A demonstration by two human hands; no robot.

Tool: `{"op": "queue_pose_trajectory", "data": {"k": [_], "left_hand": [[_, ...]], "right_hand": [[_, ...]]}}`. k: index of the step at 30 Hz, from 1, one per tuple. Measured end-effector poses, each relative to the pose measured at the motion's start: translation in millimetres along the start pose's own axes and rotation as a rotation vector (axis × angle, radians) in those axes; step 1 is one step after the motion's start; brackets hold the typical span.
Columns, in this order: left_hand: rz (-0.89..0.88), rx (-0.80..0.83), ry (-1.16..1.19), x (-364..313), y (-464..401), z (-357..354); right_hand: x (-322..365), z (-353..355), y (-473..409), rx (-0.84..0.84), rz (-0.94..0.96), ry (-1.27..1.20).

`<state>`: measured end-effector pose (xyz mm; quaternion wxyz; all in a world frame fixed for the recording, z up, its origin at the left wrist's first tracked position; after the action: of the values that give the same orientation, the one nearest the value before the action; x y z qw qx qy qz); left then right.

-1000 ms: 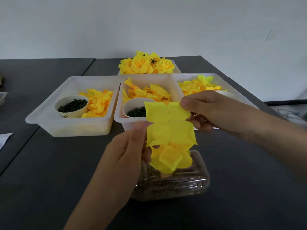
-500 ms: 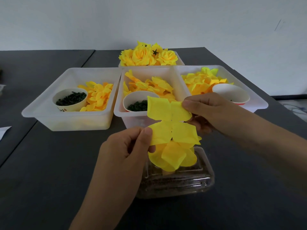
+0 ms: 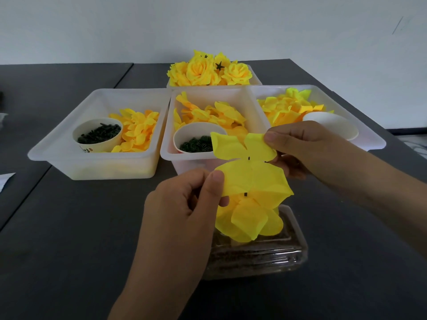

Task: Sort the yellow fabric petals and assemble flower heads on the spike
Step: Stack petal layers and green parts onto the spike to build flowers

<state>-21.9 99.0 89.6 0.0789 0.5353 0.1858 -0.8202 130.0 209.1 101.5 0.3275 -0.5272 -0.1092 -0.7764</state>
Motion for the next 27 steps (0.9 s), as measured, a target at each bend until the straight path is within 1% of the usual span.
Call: {"op": "queue_pose_trajectory", "data": {"k": [3, 10, 14, 19, 21, 24, 27], "left_hand": [[0.017, -0.008, -0.040, 6, 1, 1], [0.069, 0.023, -0.307, 29, 13, -7], [0.062, 0.026, -0.393, 31, 15, -11], [0.111, 0.051, -0.546, 34, 20, -12], [0.103, 0.046, -0.572, 35, 20, -12], [0.104, 0.075, -0.565, 36, 20, -12], [0.112, 0.114, -0.474, 38, 21, -7]], "right_hand": [[-10, -3, 1, 0.009, -0.026, 0.030], [-43, -21, 8, 0.067, -0.039, 0.200], [-46, -21, 12, 0.018, -0.005, 0.283], [-51, -28, 24, -0.002, -0.024, 0.352], [-51, -28, 24, -0.017, -0.008, 0.356], [-53, -31, 23, 0.057, -0.011, 0.286], [-46, -25, 23, 0.106, 0.042, 0.205]]}}
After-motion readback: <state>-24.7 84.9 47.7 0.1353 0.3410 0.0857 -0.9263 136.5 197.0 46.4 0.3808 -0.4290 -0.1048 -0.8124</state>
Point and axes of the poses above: each hand's wrist, its own y-axis away from the middle knuckle, its own z-axis out of the back of the hand, x = y × z, the point moved 8 cm from there along -y, towards the middle knuckle, and after that the axes turned 7 degrees about z, right-handed, at the moved point
